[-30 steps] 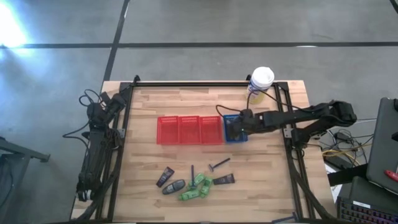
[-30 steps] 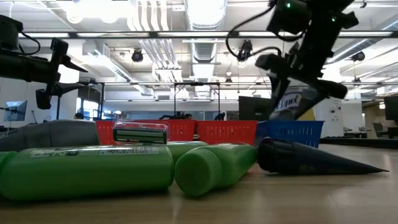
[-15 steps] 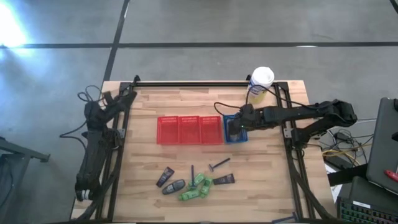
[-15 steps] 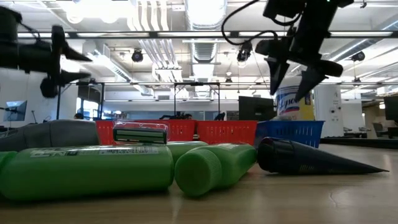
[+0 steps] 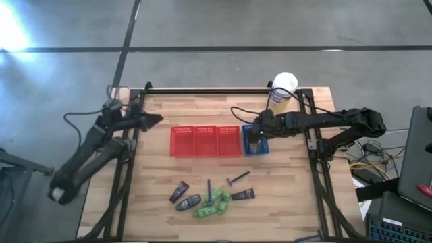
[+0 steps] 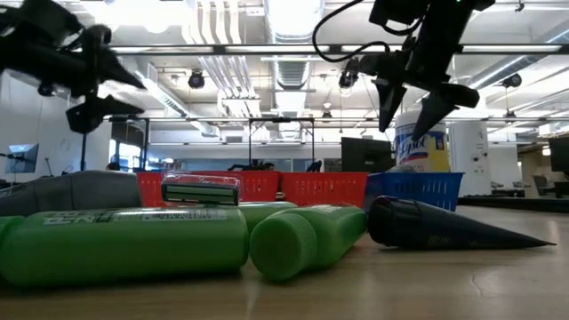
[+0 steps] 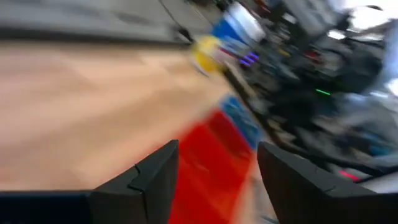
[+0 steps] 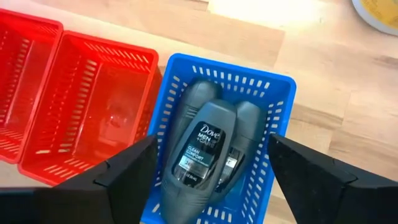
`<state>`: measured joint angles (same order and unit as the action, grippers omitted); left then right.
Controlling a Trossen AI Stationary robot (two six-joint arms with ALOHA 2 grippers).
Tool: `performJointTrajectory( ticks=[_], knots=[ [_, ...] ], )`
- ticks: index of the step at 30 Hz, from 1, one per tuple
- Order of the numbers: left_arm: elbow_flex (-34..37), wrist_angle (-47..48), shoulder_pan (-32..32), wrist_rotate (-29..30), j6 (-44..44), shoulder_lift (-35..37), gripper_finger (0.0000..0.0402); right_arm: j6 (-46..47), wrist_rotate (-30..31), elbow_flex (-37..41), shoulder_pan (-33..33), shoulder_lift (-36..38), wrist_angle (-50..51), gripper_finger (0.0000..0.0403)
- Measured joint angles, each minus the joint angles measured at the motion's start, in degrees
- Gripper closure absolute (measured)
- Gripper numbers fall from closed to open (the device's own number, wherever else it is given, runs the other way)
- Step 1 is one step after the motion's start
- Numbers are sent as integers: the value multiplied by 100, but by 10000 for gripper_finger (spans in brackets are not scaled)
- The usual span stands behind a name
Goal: Pick & Place Travel size toiletries
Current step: Put the black deodorant into the blue bin
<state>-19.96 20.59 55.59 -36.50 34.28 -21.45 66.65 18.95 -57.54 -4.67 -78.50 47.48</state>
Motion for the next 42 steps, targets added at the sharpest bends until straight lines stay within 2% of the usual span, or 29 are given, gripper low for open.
performJointTrajectory(
  ticks=[2, 5, 11, 15, 18, 20, 22, 24, 30, 32, 37, 42],
  knots=[
    [-145, -216, -777, 200, 434, -155, 179, 2, -12, -9, 0, -2, -2, 115],
    [-443, -67, -2169, 943, 673, -321, 179, -120, -12, -40, 0, -2, -45, 125],
    [-882, 1024, -5509, 3245, 1595, -792, 179, -564, -202, -112, 3, -2, -58, 137],
    [-1026, 987, -7781, 4831, 2611, -1303, 179, -927, -257, -130, 52, -2, -71, 142],
    [-1185, 991, -9149, 6031, 3476, -1843, 179, -1080, -263, -131, 111, -2, -84, 137],
    [-1325, 981, -9773, 6523, 3922, -2264, 179, -1321, -371, -131, 149, -2, -224, 127],
    [-1500, 984, -10098, 6633, 4205, -2721, 179, -1484, -514, -131, 183, -2, -355, 113],
    [-1710, 964, -10177, 6492, 4237, -3251, 179, -1595, -622, -131, 196, -2, -435, 96],
    [-2476, 1010, -10165, 5021, 3348, -4874, 179, -1702, -727, -131, 222, -2, -439, 51],
    [-2719, 1094, -10165, 4773, 3114, -5368, 179, -1739, -728, -131, 265, -2, -437, 41],
    [-3281, 1029, -10127, 4810, 2707, -6219, 179, -1742, -742, -131, 379, -2, -435, 35],
    [-3784, 943, -10054, 4824, 2733, -6706, 179, -1785, -742, -131, 521, -2, -431, 35]
  ],
)
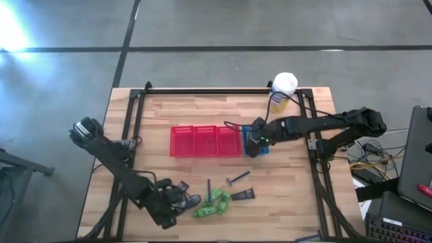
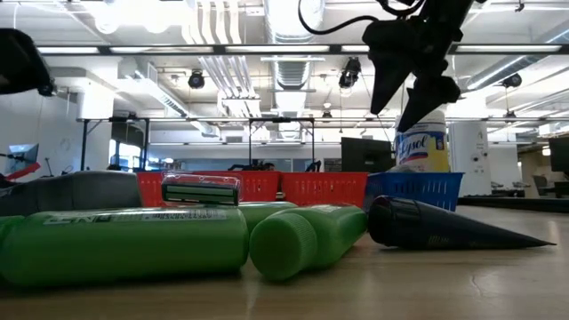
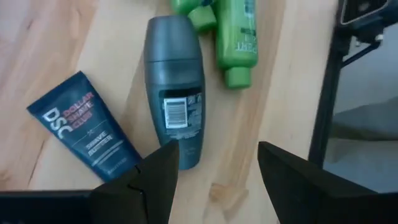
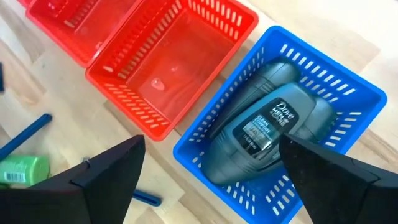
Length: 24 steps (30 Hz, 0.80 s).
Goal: Pick & Place Travel size toiletries
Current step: Put the black deodorant into the blue bin
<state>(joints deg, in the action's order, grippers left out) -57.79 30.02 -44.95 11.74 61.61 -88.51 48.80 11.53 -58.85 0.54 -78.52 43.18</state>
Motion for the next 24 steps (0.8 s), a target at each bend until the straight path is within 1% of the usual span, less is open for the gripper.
performJointTrajectory(
  ticks=[6, 9, 11, 14, 20, 22, 24],
  knots=[
    [-318, -4, 14, 29, -157, -312, 179, -108, 4, 0, 142, 0, 21, 35],
    [-384, 57, 22, 25, -182, -483, 179, -139, 3, 0, 182, 0, 50, 35],
    [-412, 53, 24, 31, -363, -522, 179, -147, 4, 1, 188, 0, 105, 35],
    [-436, -9, 61, 253, -470, -570, 179, -150, 13, 2, 196, 0, 231, 35],
    [-429, -61, 81, 1083, -549, -583, 179, -153, 24, 2, 199, 4, 465, 35],
    [-418, -54, 104, 1163, -543, -583, 174, -209, 37, 2, 198, 4, 467, 35],
    [-418, -65, 146, 1173, -434, -582, 161, -249, 39, 2, 196, 4, 469, 35]
  ],
)
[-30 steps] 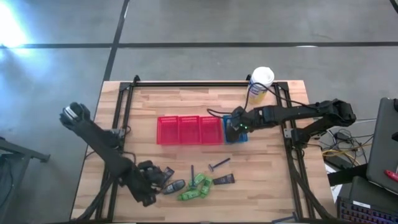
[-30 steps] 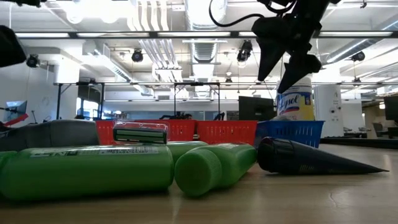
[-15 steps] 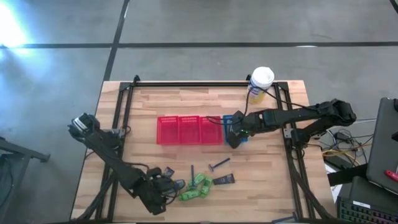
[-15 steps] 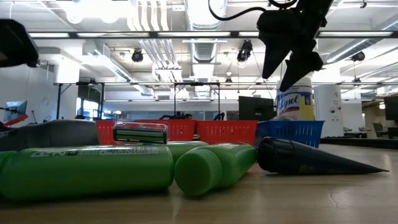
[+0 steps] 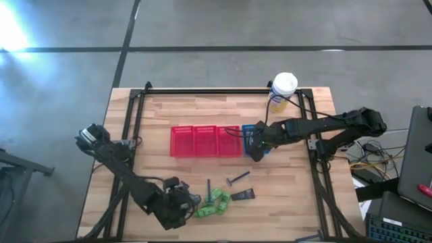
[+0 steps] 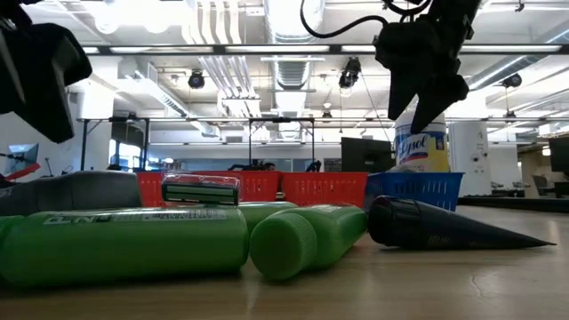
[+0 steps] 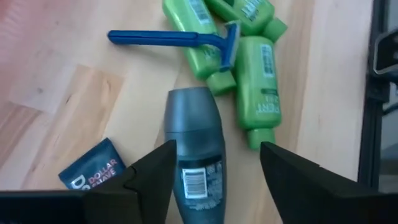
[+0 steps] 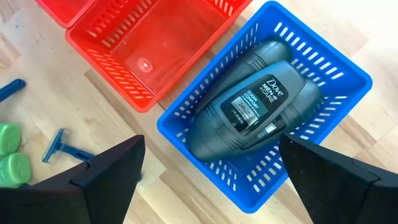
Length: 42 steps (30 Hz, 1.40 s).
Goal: Pick & Place Travel size toiletries
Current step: Put the black deodorant into the blue bin
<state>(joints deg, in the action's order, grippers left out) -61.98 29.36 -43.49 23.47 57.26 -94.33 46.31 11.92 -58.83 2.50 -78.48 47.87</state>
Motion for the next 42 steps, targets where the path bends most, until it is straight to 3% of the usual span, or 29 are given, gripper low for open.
performJointTrajectory(
  ticks=[8, 13, 17, 22, 29, 34, 38, 42],
  knots=[
    [33, 3, 83, -1, -20, -141, 66, -42, 117, 0, 0, 0, -1, 35],
    [37, -69, 107, -32, -26, -418, 49, -38, 173, 0, -2, 2, -3, 35],
    [37, -68, 147, 18, -20, -580, 56, -42, 181, 0, -2, 4, -3, 35],
    [37, -127, 222, -542, -15, -920, 72, -44, 314, 12, -2, 4, -1, 35],
    [28, -250, 279, -561, -43, -1066, 120, -44, 314, 45, -2, 9, 1, 35],
    [39, -337, 376, -608, -363, -967, 186, 1, -88, 48, 0, 9, -29, 35],
    [39, -319, 489, -595, -560, -788, 190, 21, -464, 48, -2, 9, -101, 35],
    [39, 49, 625, -164, -739, -354, 190, 100, -889, 44, -2, 9, -480, 35]
  ],
)
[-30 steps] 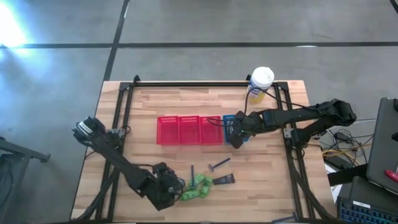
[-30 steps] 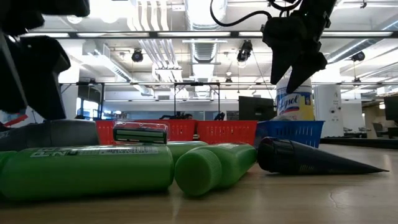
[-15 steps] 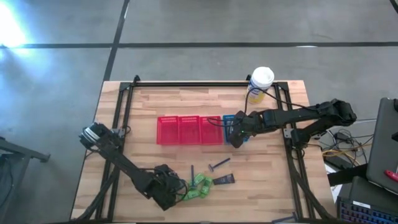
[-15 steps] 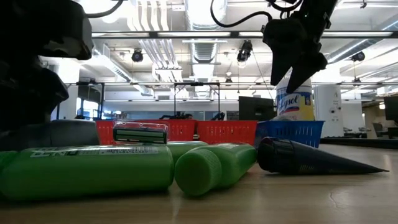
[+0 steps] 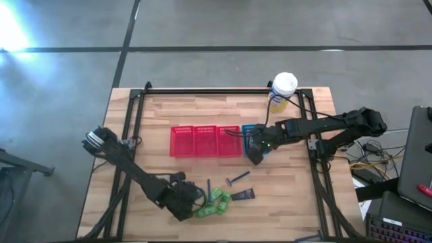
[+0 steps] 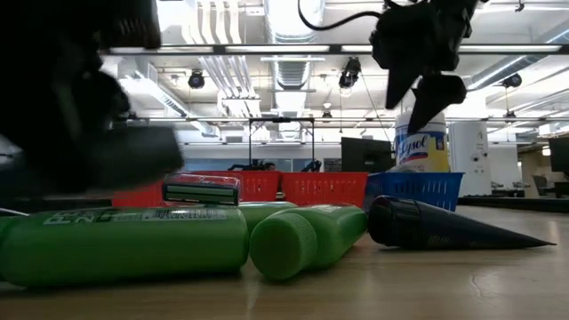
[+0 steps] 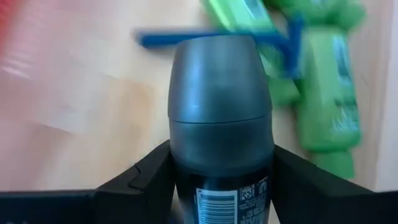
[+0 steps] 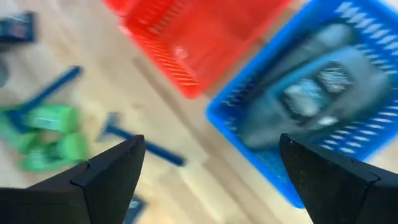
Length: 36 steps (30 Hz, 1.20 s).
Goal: Pick & Place Travel size toiletries
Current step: Put the black deodorant into the blue bin
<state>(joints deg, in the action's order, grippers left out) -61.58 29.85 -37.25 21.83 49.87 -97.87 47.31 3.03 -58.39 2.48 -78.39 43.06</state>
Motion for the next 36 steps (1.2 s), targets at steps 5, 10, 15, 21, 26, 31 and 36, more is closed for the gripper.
performJointTrajectory(
  ticks=[5, 10, 15, 21, 26, 31, 36],
  knots=[
    [0, 458, 297, 922, -320, 758, 190, 380, -470, 0, 0, 0, -779, 35],
    [0, -159, 966, 1211, -1732, 1105, 190, 802, -661, 0, 2, -30, -1771, 35],
    [2, -864, 1798, 691, -2912, 1100, 190, 975, -665, 2, 0, -86, -2136, 35],
    [2, -1518, 2322, 505, -3818, 1100, 190, 1215, -646, 2, 0, -87, -2150, 35],
    [2, -1748, 2535, 203, -4165, 966, 190, 1411, -598, 2, 0, -87, -2467, 35],
    [2, -2219, 2621, 99, -4340, 869, 190, 1629, -472, 5, 2, -87, -2667, 35],
    [0, -2486, 2734, -113, -4508, 779, 190, 1727, -431, 11, 2, -87, -2852, 35]
  ],
)
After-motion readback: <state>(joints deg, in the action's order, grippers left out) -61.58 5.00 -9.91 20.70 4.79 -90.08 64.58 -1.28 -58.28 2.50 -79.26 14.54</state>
